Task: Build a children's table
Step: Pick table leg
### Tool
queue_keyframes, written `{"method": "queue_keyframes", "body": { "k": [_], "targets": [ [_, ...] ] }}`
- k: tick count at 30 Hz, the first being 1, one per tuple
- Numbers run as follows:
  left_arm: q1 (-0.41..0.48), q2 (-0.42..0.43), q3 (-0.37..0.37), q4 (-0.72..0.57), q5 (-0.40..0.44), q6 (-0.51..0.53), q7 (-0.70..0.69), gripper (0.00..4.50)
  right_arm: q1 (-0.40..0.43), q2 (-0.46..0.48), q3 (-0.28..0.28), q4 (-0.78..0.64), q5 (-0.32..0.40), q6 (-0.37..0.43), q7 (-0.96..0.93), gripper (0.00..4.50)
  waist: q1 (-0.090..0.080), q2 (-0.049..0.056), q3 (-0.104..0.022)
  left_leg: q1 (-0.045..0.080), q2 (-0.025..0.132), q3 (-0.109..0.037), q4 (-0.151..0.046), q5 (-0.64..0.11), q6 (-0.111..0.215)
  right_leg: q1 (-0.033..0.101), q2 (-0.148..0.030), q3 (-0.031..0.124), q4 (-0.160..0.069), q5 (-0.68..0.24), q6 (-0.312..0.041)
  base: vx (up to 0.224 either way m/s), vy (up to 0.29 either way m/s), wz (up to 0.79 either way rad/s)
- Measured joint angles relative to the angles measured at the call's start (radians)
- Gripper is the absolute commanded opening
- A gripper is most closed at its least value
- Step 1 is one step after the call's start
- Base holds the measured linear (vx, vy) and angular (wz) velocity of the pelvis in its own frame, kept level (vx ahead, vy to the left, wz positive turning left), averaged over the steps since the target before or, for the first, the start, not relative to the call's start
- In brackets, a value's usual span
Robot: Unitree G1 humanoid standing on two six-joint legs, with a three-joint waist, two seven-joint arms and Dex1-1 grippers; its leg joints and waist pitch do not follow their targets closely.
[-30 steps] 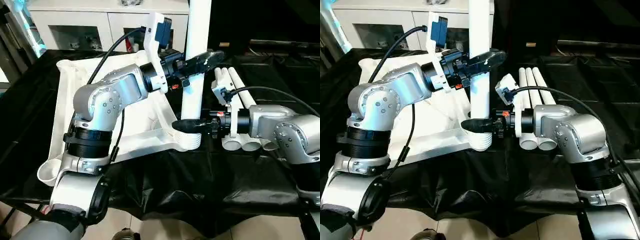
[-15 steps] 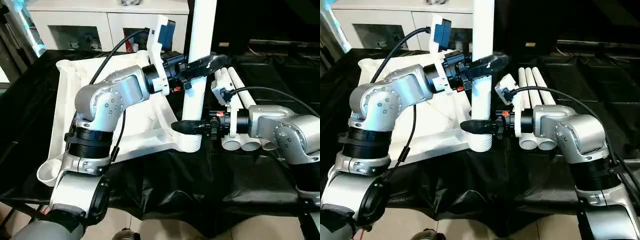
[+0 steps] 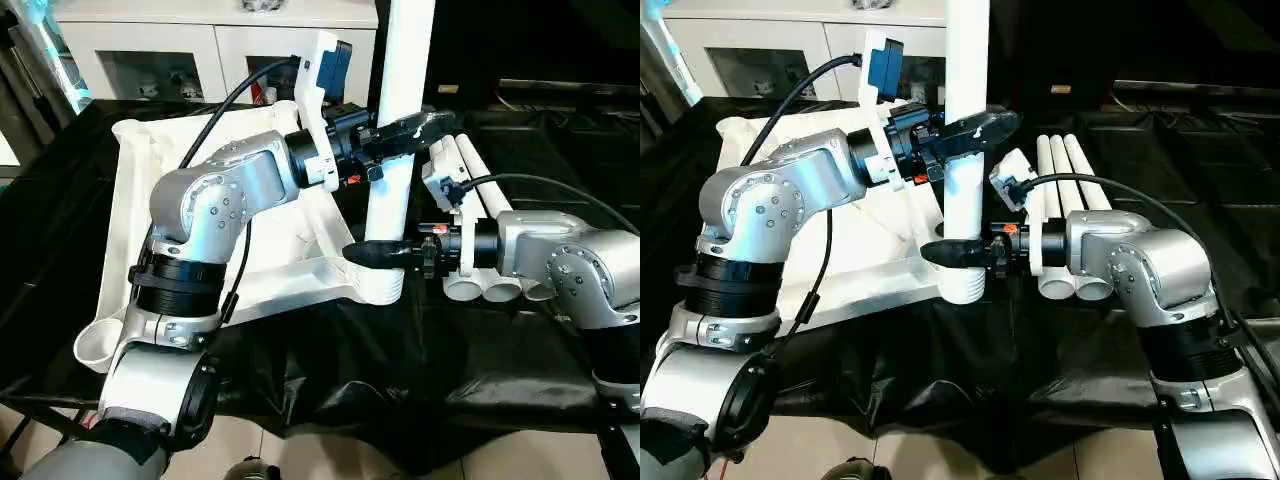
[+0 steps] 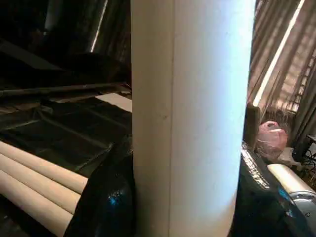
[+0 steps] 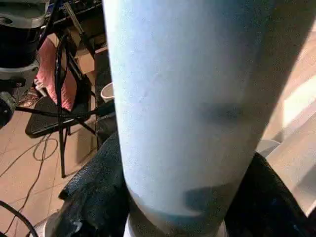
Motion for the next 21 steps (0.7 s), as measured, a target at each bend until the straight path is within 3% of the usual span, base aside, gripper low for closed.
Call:
{"method": "queue_keyframes", "body": {
  "k": [3, 4, 9, 12, 16, 18, 21],
  "targets": [
    [0.0, 0.009, -0.012, 0.0, 0.006, -0.014, -0.009, 1.82, 0.002, 0.009, 0.0, 0.0, -0.001, -0.003, -0.004, 1.93, 0.0, 0.0, 0.0, 0.0, 0.0, 0.0, 0.0, 0.0, 0.0, 0.0, 0.0, 0.0, 0.0, 0.0, 0.0, 0.0, 0.0, 0.0],
    [0.0, 0.009, -0.013, 0.0, 0.011, -0.016, -0.014, 2.38, 0.003, 0.011, 0.0, 0.0, -0.001, -0.008, -0.007, 1.93, -0.001, 0.0, 0.0, 0.0, 0.0, 0.0, 0.0, 0.0, 0.0, 0.0, 0.0, 0.0, 0.0, 0.0, 0.0, 0.0, 0.0, 0.0],
    [0.0, -0.011, -0.003, 0.002, 0.004, -0.013, -0.008, 2.73, 0.013, 0.031, -0.01, 0.0, -0.001, -0.015, -0.031, 1.92, 0.0, 0.001, 0.0, 0.0, 0.0, 0.0, 0.0, 0.0, 0.0, 0.0, 0.0, 0.0, 0.0, 0.0, 0.0, 0.0, 0.0, 0.0],
    [0.0, -0.07, 0.059, 0.022, -0.015, -0.082, 0.03, 2.93, 0.018, 0.094, -0.059, 0.003, 0.002, -0.043, -0.086, 1.92, -0.001, 0.001, 0.0, 0.0, 0.0, 0.0, 0.0, 0.0, 0.0, 0.0, 0.0, 0.0, 0.0, 0.0, 0.0, 0.0, 0.0, 0.0],
    [-0.011, -0.162, 0.207, 0.029, -0.117, -0.201, 0.113, 2.96, 0.017, 0.17, -0.15, 0.031, 0.029, -0.086, -0.18, 1.91, -0.001, 0.001, 0.0, 0.0, 0.0, 0.0, 0.0, 0.0, 0.0, 0.0, 0.0, 0.0, 0.0, 0.0, 0.0, 0.0, 0.0, 0.0],
    [-0.023, -0.161, 0.261, 0.036, -0.14, -0.232, 0.134, 2.96, 0.018, 0.176, -0.171, 0.037, 0.032, -0.101, -0.204, 1.91, -0.004, 0.001, 0.0, 0.0, 0.0, 0.0, 0.0, 0.0, 0.0, 0.0, 0.0, 0.0, 0.0, 0.0, 0.0, 0.0, 0.0, 0.0],
    [-0.024, -0.135, 0.278, 0.054, -0.139, -0.245, 0.133, 2.96, 0.021, 0.18, -0.178, 0.037, 0.031, -0.121, -0.22, 1.91, -0.004, 0.001, 0.0, 0.0, 0.0, 0.0, 0.0, 0.0, 0.0, 0.0, 0.0, 0.0, 0.0, 0.0, 0.0, 0.0, 0.0, 0.0]
  ]
}}
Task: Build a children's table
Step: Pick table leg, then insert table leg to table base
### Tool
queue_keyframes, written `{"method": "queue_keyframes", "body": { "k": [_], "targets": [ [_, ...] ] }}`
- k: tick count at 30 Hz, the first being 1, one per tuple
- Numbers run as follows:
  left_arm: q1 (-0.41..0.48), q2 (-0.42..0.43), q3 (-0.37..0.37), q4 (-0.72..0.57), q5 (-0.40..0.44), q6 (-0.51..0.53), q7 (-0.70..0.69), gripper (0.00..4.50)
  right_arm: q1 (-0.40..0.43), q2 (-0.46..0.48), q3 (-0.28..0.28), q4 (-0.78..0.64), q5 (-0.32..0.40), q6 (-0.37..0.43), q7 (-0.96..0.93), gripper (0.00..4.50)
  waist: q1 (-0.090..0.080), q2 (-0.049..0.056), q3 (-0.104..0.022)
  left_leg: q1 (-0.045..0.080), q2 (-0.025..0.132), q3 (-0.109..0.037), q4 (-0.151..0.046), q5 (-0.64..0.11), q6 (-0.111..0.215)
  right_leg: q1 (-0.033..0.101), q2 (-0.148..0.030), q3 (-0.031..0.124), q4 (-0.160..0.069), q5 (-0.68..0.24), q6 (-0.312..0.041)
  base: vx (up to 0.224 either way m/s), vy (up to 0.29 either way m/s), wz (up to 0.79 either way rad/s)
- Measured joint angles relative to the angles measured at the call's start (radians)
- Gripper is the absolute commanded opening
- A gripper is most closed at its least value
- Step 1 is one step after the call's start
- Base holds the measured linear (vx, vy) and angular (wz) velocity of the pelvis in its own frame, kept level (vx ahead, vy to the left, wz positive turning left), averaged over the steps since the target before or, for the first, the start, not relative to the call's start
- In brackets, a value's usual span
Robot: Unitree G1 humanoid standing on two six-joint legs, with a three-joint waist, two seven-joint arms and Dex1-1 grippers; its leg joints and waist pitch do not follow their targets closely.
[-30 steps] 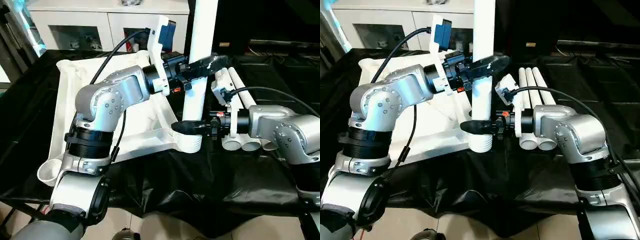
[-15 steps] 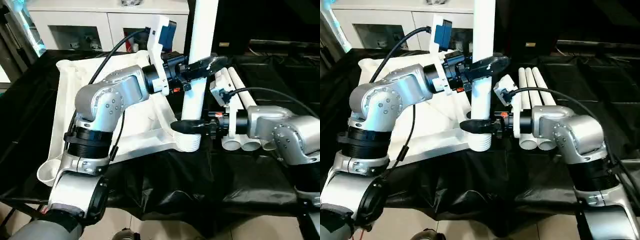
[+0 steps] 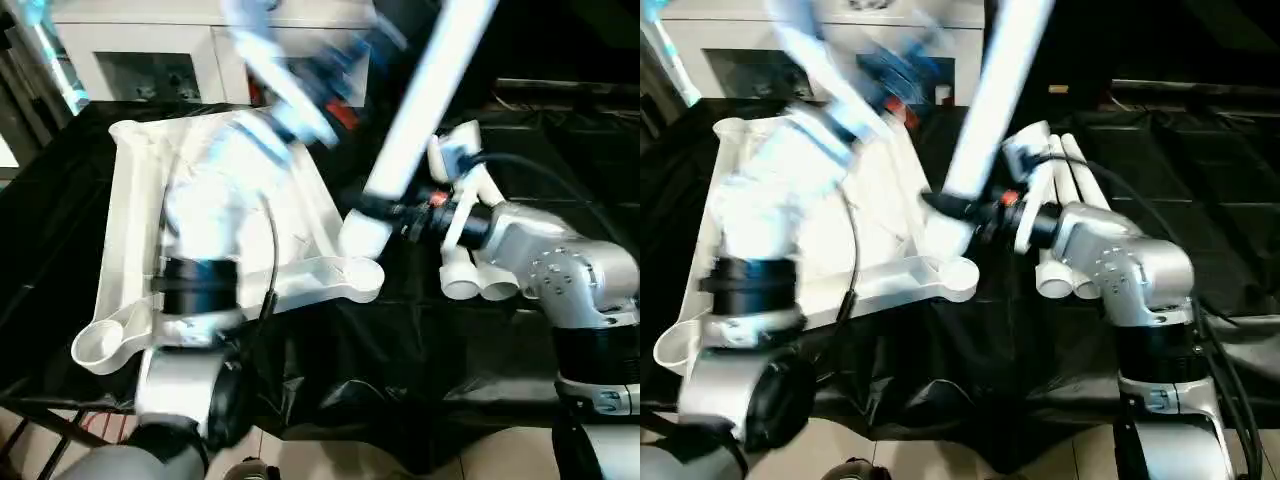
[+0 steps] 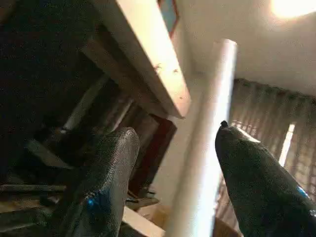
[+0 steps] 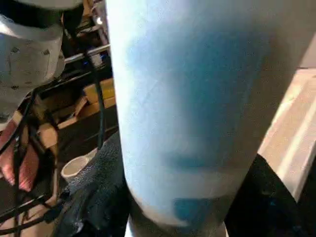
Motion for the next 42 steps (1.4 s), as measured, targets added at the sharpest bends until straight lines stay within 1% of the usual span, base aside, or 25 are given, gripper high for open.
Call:
{"method": "queue_keyframes", "body": {
  "k": [1, 2, 3, 4, 5, 7, 8, 12, 14, 15, 17, 19, 21, 23, 24, 25, 26, 28, 31, 34, 35, 37, 38, 40, 42],
  "targets": [
    [0.001, 0.012, -0.01, 0.003, 0.021, -0.008, -0.003, 2.96, 0.005, 0.01, -0.001, 0.0, -0.012, -0.015, -0.012, 1.91, 0.0, 0.0, 0.0, 0.0, 0.0, 0.0, 0.0, 0.0, 0.0, 0.0, 0.0, 0.0, 0.0, 0.0, 0.0, 0.0, 0.0, 0.0],
    [0.01, 0.067, -0.064, 0.0, 0.091, -0.034, -0.02, 2.96, 0.016, 0.024, 0.0, 0.0, -0.039, -0.044, -0.039, 1.91, 0.0, 0.0, 0.0, 0.0, 0.0, 0.0, 0.0, 0.0, 0.0, 0.0, 0.0, 0.0, 0.0, 0.0, 0.0, 0.0, 0.0, 0.0],
    [0.021, 0.1, -0.099, -0.004, 0.142, -0.055, -0.034, 2.96, 0.025, 0.024, 0.004, 0.008, -0.06, -0.063, -0.057, 1.91, 0.0, 0.001, 0.0, 0.0, 0.0, 0.0, 0.0, 0.0, 0.0, 0.0, 0.0, 0.0, 0.0, 0.0, 0.0, 0.0, 0.0, 0.0],
    [0.051, 0.172, -0.159, -0.015, 0.213, -0.088, -0.064, 2.96, 0.028, 0.028, 0.013, 0.027, -0.1, -0.098, -0.092, 1.91, -0.001, 0.002, -0.001, 0.001, 0.0, 0.0, 0.0, 0.0, 0.0, 0.0, 0.0, 0.0, 0.0, 0.0, 0.0, 0.0, 0.0, 0.0],
    [0.089, 0.227, -0.207, -0.016, 0.274, -0.111, -0.096, 2.96, 0.032, 0.02, 0.01, 0.06, -0.144, -0.135, -0.133, 1.91, -0.003, 0.003, -0.001, 0.001, 0.0, 0.0, 0.0, -0.001, -0.002, 0.0, 0.0, 0.0, 0.0, 0.0, 0.0, 0.0, 0.0, 0.0],
    [0.158, 0.267, -0.244, -0.015, 0.33, -0.139, -0.143, 2.96, 0.04, 0.009, 0.004, 0.099, -0.191, -0.166, -0.182, 1.91, -0.004, 0.004, -0.001, 0.0, 0.0, 0.0, 0.0, -0.002, -0.006, 0.0, 0.0, 0.0, 0.0, 0.0, 0.001, 0.0, 0.0, 0.0],
    [0.194, 0.292, -0.277, -0.013, 0.357, -0.15, -0.175, 2.96, 0.041, 0.01, 0.003, 0.12, -0.207, -0.177, -0.205, 1.91, -0.003, 0.004, -0.001, 0.0, 0.0, 0.0, 0.0, -0.002, -0.006, 0.0, 0.0, 0.0, 0.0, 0.0, 0.001, 0.0, 0.0, 0.0],
    [0.272, 0.41, -0.436, -0.007, 0.479, -0.233, -0.298, 2.96, 0.054, 0.014, 0.009, 0.132, -0.231, -0.19, -0.235, 1.91, -0.004, 0.004, -0.001, 0.0, 0.0, 0.0, -0.001, -0.002, -0.006, -0.001, 0.0, 0.0, 0.0, 0.0, 0.001, 0.0, 0.0, 0.0],
    [0.306, 0.45, -0.504, 0.002, 0.528, -0.263, -0.352, 2.96, 0.067, 0.017, 0.01, 0.13, -0.233, -0.19, -0.237, 1.91, -0.005, 0.004, -0.001, 0.0, 0.0, 0.0, -0.002, -0.002, -0.006, -0.001, 0.0, 0.0, 0.0, 0.0, 0.001, 0.0, 0.0, 0.0],
    [0.316, 0.461, -0.524, 0.007, 0.541, -0.273, -0.366, 2.96, 0.071, 0.018, 0.012, 0.13, -0.235, -0.19, -0.237, 1.91, -0.005, 0.004, -0.001, 0.0, 0.0, 0.0, -0.002, -0.002, -0.006, -0.001, 0.0, 0.0, 0.0, 0.0, 0.001, 0.0, 0.0, 0.0],
    [0.369, 0.483, -0.6, 0.074, 0.616, -0.338, -0.426, 2.96, 0.095, 0.027, 0.03, 0.117, -0.247, -0.19, -0.24, 1.91, -0.009, 0.003, -0.001, 0.002, 0.0, 0.0, -0.002, -0.002, -0.007, 0.0, 0.0, 0.001, 0.0, 0.0, 0.001, 0.0, 0.0, 0.0],
    [0.397, 0.479, -0.636, 0.129, 0.65, -0.357, -0.437, 2.96, 0.11, 0.035, 0.038, 0.117, -0.248, -0.189, -0.243, 1.91, -0.011, 0.002, 0.0, 0.001, 0.0, 0.0, -0.002, -0.001, -0.007, -0.001, 0.0, 0.001, 0.0, 0.001, 0.001, 0.0, 0.0, 0.0],
    [0.4, 0.479, -0.649, 0.166, 0.675, -0.367, -0.438, 2.96, 0.111, 0.039, 0.051, 0.115, -0.249, -0.188, -0.243, 1.91, -0.013, 0.002, 0.0, 0.001, 0.0, 0.0, -0.002, -0.001, -0.009, -0.001, 0.0, 0.001, 0.0, 0.001, 0.002, 0.0, 0.0, 0.0],
    [0.384, 0.478, -0.65, 0.204, 0.69, -0.383, -0.433, 2.96, 0.111, 0.042, 0.058, 0.112, -0.252, -0.188, -0.242, 1.91, -0.012, 0.002, 0.0, 0.002, 0.0, 0.0, -0.002, 0.0, -0.009, 0.0, 0.0, 0.001, 0.001, 0.001, 0.002, 0.0, 0.0, 0.0],
    [0.375, 0.476, -0.65, 0.229, 0.695, -0.388, -0.426, 2.78, 0.111, 0.044, 0.066, 0.111, -0.255, -0.189, -0.241, 1.91, -0.013, 0.002, -0.001, 0.002, 0.0, 0.0, -0.002, 0.0, -0.009, 0.0, 0.0, 0.001, 0.001, 0.002, 0.002, 0.0, 0.0, 0.0],
    [0.372, 0.473, -0.65, 0.249, 0.7, -0.392, -0.418, 2.78, 0.113, 0.047, 0.072, 0.109, -0.262, -0.19, -0.241, 1.91, -0.014, 0.003, -0.001, 0.002, 0.0, 0.0, -0.002, 0.0, -0.009, 0.0, 0.0, 0.001, 0.0, 0.002, 0.002, 0.0, 0.0, 0.0],
    [0.372, 0.468, -0.65, 0.267, 0.704, -0.393, -0.416, 2.6, 0.118, 0.053, 0.074, 0.109, -0.265, -0.191, -0.241, 1.91, -0.015, 0.003, -0.001, 0.002, 0.0, 0.001, -0.002, 0.0, -0.009, 0.0, 0.0, 0.001, 0.0, 0.002, 0.002, 0.0, 0.0, 0.0],
    [0.369, 0.454, -0.65, 0.302, 0.71, -0.405, -0.414, 2.56, 0.126, 0.055, 0.077, 0.109, -0.271, -0.191, -0.242, 1.91, -0.015, 0.003, -0.001, 0.001, 0.0, 0.001, -0.002, 0.0, -0.009, 0.0, 0.0, 0.001, 0.0, 0.002, 0.002, 0.0, 0.0, 0.0],
    [0.347, 0.429, -0.643, 0.361, 0.709, -0.42, -0.419, 2.21, 0.134, 0.057, 0.079, 0.107, -0.273, -0.191, -0.249, 1.91, -0.013, 0.002, -0.001, 0.001, 0.0, 0.001, -0.002, 0.0, -0.009, -0.001, 0.0, 0.001, 0.0, 0.002, 0.002, 0.0, 0.0, 0.0],
    [0.335, 0.415, -0.631, 0.374, 0.706, -0.419, -0.43, 2.09, 0.139, 0.059, 0.08, 0.086, -0.272, -0.191, -0.25, 1.91, -0.014, 0.002, -0.001, 0.001, 0.0, 0.001, -0.002, 0.0, -0.009, -0.001, 0.0, 0.001, 0.0, 0.002, 0.002, 0.0, 0.0, 0.0],
    [0.335, 0.415, -0.631, 0.378, 0.706, -0.419, -0.436, 1.99, 0.139, 0.061, 0.079, 0.084, -0.272, -0.191, -0.25, 1.91, -0.014, 0.002, -0.001, 0.001, 0.0, 0.001, -0.002, 0.0, -0.009, -0.001, 0.0, 0.001, 0.0, 0.002, 0.002, 0.0, 0.0, 0.0],
    [0.335, 0.415, -0.63, 0.381, 0.705, -0.412, -0.442, 1.73, 0.139, 0.062, 0.079, 0.085, -0.273, -0.192, -0.253, 1.91, -0.015, 0.005, 0.0, 0.001, 0.0, 0.001, -0.002, 0.0, -0.009, -0.001, 0.0, 0.001, 0.0, 0.002, 0.002, 0.0, 0.0, 0.0],
    [0.335, 0.414, -0.623, 0.38, 0.696, -0.397, -0.45, 1.73, 0.139, 0.063, 0.079, 0.085, -0.274, -0.192, -0.254, 1.91, -0.016, 0.008, -0.001, 0.001, 0.0, 0.001, -0.002, 0.0, -0.009, -0.001, 0.0, 0.001, 0.0, 0.002, 0.002, 0.0, 0.0, 0.0],
    [0.335, 0.416, -0.613, 0.373, 0.684, -0.383, -0.462, 1.64, 0.139, 0.062, 0.078, 0.086, -0.275, -0.192, -0.256, 1.91, -0.017, 0.008, -0.001, 0.001, 0.0, 0.001, -0.003, 0.0, -0.009, -0.001, 0.0, 0.001, 0.0, 0.002, 0.002, 0.0, 0.0, 0.0],
    [0.335, 0.419, -0.612, 0.359, 0.684, -0.374, -0.467, 1.37, 0.139, 0.062, 0.078, 0.086, -0.275, -0.193, -0.256, 1.91, -0.018, 0.01, -0.001, 0.001, 0.001, 0.001, -0.003, 0.0, -0.009, -0.001, 0.0, 0.001, 0.0, 0.002, 0.002, 0.0, 0.0, 0.0]
  ]
}}
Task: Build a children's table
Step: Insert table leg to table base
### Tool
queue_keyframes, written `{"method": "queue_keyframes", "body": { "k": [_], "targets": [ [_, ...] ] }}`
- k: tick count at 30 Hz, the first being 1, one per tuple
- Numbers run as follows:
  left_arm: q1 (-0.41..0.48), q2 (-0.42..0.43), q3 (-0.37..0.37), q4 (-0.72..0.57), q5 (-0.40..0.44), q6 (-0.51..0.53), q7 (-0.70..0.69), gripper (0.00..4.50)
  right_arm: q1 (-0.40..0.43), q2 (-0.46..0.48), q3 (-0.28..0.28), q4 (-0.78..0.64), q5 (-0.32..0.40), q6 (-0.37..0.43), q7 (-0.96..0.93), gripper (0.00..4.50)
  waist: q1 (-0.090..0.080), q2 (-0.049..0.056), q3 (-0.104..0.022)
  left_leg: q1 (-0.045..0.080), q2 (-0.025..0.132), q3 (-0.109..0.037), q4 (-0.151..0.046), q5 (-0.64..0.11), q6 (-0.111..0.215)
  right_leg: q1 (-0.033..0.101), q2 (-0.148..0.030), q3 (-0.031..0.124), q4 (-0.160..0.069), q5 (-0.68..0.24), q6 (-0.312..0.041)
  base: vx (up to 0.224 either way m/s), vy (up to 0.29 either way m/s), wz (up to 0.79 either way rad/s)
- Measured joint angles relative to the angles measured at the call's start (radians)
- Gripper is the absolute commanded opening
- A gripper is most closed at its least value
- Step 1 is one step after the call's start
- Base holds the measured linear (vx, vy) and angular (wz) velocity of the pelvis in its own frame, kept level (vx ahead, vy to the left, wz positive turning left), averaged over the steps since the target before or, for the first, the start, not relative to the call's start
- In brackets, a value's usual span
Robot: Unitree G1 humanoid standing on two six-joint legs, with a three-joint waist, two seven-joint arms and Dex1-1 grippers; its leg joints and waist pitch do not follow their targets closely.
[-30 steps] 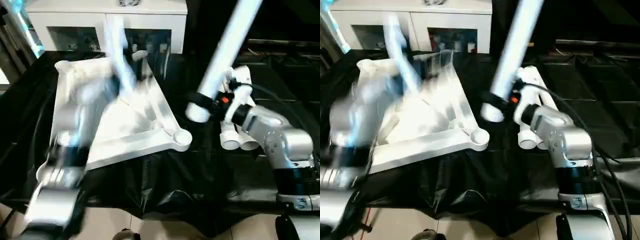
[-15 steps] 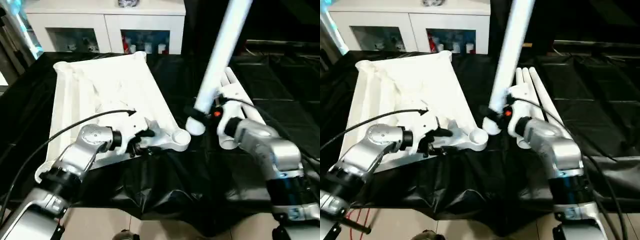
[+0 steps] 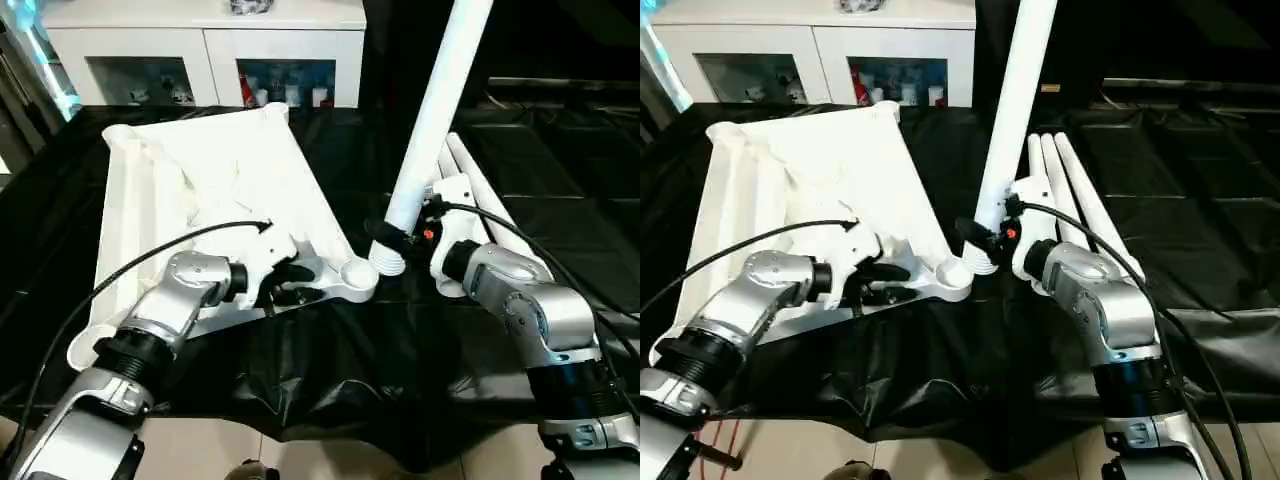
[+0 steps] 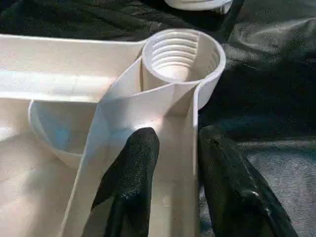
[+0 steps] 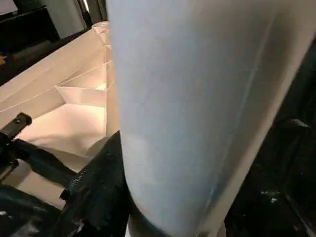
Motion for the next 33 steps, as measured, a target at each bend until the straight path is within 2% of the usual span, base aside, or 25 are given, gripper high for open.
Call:
{"method": "queue_keyframes", "body": {
  "k": [6, 8, 14, 26, 30, 33],
  "targets": [
    [0.014, 0.027, -0.001, -0.023, 0.015, 0.004, -0.023, 0.84, -0.002, 0.0, -0.002, 0.002, 0.0, -0.001, 0.0, 1.91, -0.003, 0.0, 0.0, 0.0, 0.0, 0.0, 0.0, 0.0, 0.0, 0.0, 0.0, 0.0, 0.0, 0.0, 0.0, 0.0, 0.0, 0.0],
    [0.02, 0.03, -0.006, -0.022, 0.027, -0.001, -0.03, 0.79, -0.007, 0.0, -0.002, 0.009, 0.0, -0.001, 0.002, 1.91, -0.004, 0.0, 0.0, 0.0, 0.0, 0.0, 0.0, 0.0, 0.0, 0.0, 0.0, 0.0, 0.0, 0.0, 0.0, 0.0, 0.0, 0.0],
    [0.022, 0.029, -0.022, -0.02, 0.047, -0.026, -0.035, 0.06, -0.038, -0.001, 0.0, 0.036, -0.008, -0.008, 0.02, 1.91, -0.005, 0.0, 0.0, 0.0, 0.0, 0.0, 0.0, 0.0, 0.0, 0.0, 0.0, 0.0, 0.0, 0.0, 0.0, 0.0, 0.0, 0.0],
    [0.017, 0.022, -0.021, -0.003, 0.072, -0.05, -0.039, 0.0, -0.048, -0.001, 0.006, 0.048, -0.008, -0.005, 0.048, 1.91, -0.005, 0.0, 0.0, 0.001, 0.0, 0.0, 0.0, 0.001, -0.001, 0.0, 0.0, 0.0, 0.0, 0.001, -0.001, 0.0, 0.0, 0.0],
    [0.017, 0.0, -0.01, -0.023, 0.064, 0.006, -0.038, 0.0, -0.06, -0.013, 0.071, 0.074, -0.013, 0.003, 0.113, 1.91, -0.002, 0.0, 0.0, 0.001, 0.0, 0.0, 0.0, 0.001, -0.001, 0.001, 0.0, 0.0, 0.0, 0.001, -0.001, 0.0, 0.0, 0.0],
    [0.017, -0.026, -0.011, -0.038, 0.064, 0.028, -0.034, 0.0, -0.079, 0.007, 0.097, 0.137, -0.037, 0.001, 0.125, 1.91, 0.002, 0.0, 0.0, 0.0, 0.0, 0.0, 0.0, 0.001, -0.001, 0.0, 0.0, 0.0, -0.001, 0.001, -0.001, 0.0, 0.0, 0.0]
  ]
}}
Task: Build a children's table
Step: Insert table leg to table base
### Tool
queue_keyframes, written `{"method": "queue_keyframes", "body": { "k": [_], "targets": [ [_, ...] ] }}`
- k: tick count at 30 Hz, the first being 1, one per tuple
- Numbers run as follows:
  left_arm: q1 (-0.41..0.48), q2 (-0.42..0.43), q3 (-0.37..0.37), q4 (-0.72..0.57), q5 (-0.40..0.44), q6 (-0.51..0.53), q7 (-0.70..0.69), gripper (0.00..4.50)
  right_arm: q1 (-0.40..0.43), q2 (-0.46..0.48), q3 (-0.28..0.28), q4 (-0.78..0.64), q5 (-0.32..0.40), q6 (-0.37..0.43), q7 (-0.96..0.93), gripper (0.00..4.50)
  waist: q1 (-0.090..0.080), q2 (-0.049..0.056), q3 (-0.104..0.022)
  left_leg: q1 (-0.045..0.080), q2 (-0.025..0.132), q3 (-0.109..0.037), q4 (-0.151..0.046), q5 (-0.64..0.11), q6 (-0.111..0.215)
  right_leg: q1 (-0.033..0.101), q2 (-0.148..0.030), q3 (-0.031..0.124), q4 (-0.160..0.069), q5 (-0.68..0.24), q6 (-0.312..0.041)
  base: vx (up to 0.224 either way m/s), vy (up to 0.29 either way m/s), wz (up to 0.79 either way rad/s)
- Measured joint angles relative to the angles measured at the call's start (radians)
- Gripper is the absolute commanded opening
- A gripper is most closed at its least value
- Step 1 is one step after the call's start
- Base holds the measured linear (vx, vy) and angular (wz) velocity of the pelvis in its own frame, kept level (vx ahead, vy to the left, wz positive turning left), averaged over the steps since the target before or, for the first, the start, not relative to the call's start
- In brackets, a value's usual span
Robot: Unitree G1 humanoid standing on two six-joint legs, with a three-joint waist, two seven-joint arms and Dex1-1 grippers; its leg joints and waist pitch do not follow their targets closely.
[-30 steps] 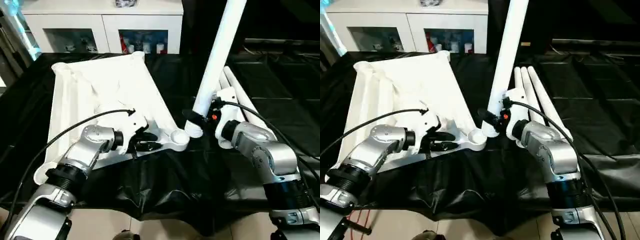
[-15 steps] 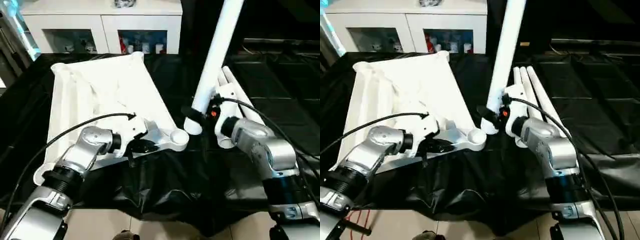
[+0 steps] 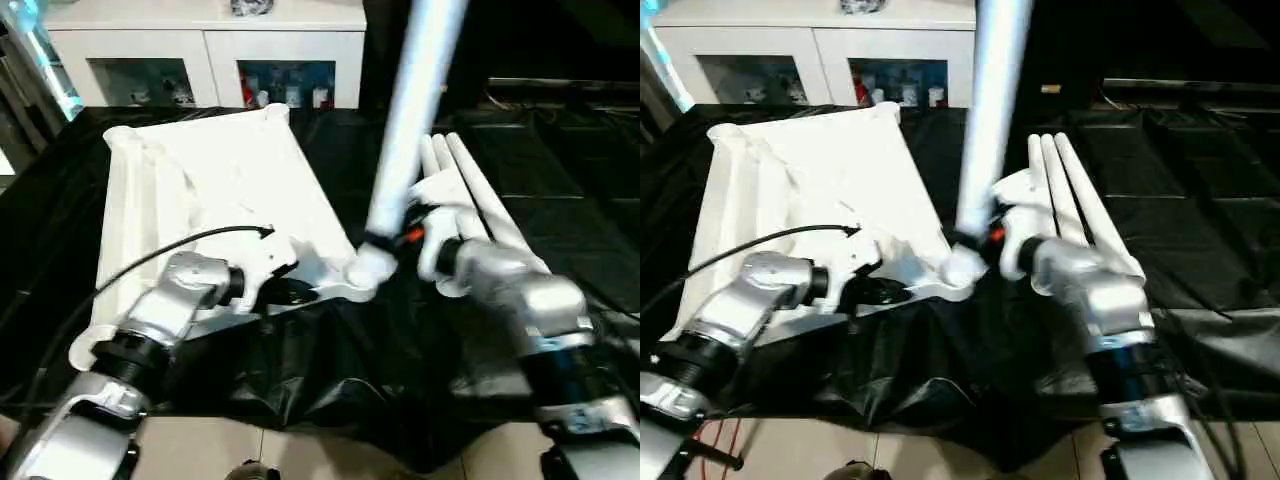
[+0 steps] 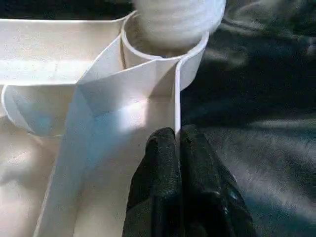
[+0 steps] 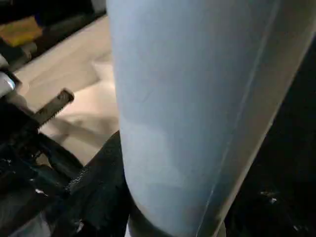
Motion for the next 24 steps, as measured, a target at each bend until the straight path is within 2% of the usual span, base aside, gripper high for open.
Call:
{"method": "queue_keyframes", "body": {
  "k": [3, 10, 17, 24],
  "targets": [
    [0.0, -0.009, -0.003, -0.001, 0.001, 0.004, 0.007, 0.0, -0.044, 0.001, 0.004, 0.048, -0.016, -0.004, 0.005, 1.91, 0.002, 0.0, 0.0, 0.0, 0.0, 0.0, 0.0, 0.0, 0.0, 0.0, 0.0, 0.0, 0.0, 0.0, 0.0, 0.0, 0.0, 0.0],
    [-0.001, -0.008, -0.005, -0.001, 0.017, 0.003, 0.015, 0.0, -0.076, 0.0, 0.032, 0.096, -0.048, -0.037, 0.029, 1.91, -0.002, -0.002, 0.0, 0.001, 0.0, 0.0, 0.0, 0.001, 0.001, 0.0, 0.0, 0.0, 0.001, 0.0, 0.0, 0.0, 0.0, 0.0],
    [-0.001, -0.006, -0.005, -0.002, 0.019, 0.003, 0.014, 0.0, -0.085, -0.02, 0.039, 0.115, -0.05, -0.021, 0.089, 1.91, -0.002, -0.009, 0.0, 0.001, 0.0, 0.0, 0.0, 0.001, 0.001, 0.0, 0.0, 0.0, 0.001, 0.0, 0.0, 0.0, 0.0, 0.0],
    [-0.001, -0.004, -0.005, -0.005, 0.023, 0.003, 0.011, 0.0, -0.085, -0.028, 0.043, 0.121, -0.05, -0.012, 0.101, 1.91, 0.001, -0.01, 0.0, 0.001, 0.0, 0.0, 0.0, 0.001, 0.001, 0.0, 0.0, 0.0, 0.001, 0.0, 0.0, 0.0, 0.0, 0.0]
  ]
}}
